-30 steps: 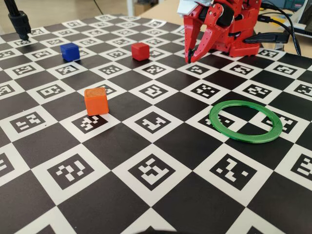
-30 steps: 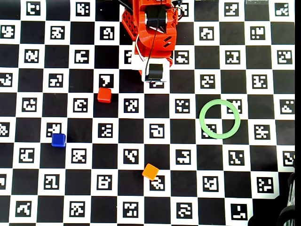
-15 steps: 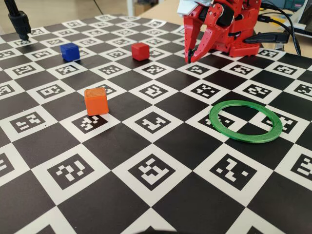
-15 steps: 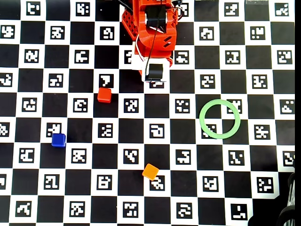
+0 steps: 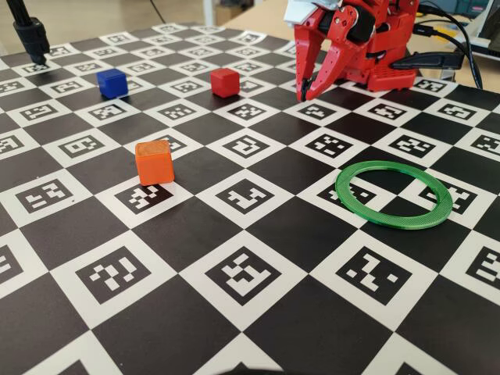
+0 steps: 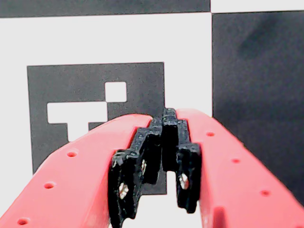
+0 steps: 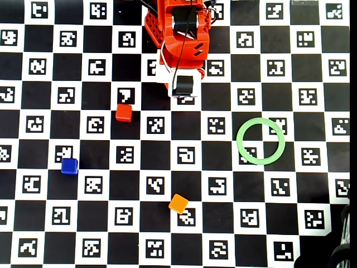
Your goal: Grab the red cube then put it in the green circle then put the blue cube on top and finally the orange cube on top
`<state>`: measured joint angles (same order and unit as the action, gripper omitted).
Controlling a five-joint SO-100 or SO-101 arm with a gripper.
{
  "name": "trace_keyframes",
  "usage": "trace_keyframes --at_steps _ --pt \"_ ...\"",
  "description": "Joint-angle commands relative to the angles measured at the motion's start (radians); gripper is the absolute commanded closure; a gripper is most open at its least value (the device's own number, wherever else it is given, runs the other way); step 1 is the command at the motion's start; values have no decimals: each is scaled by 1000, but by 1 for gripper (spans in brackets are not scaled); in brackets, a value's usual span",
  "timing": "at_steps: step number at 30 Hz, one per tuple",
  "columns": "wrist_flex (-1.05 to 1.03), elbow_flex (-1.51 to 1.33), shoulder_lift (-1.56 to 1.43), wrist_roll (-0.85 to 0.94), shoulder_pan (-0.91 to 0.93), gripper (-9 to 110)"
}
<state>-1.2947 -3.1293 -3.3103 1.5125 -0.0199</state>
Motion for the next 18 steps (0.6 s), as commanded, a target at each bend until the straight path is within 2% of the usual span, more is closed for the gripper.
trace_keyframes --at_steps 1,18 --pt "-64 -51 -51 3 8 106" --pt "-66 -51 -51 17 8 106"
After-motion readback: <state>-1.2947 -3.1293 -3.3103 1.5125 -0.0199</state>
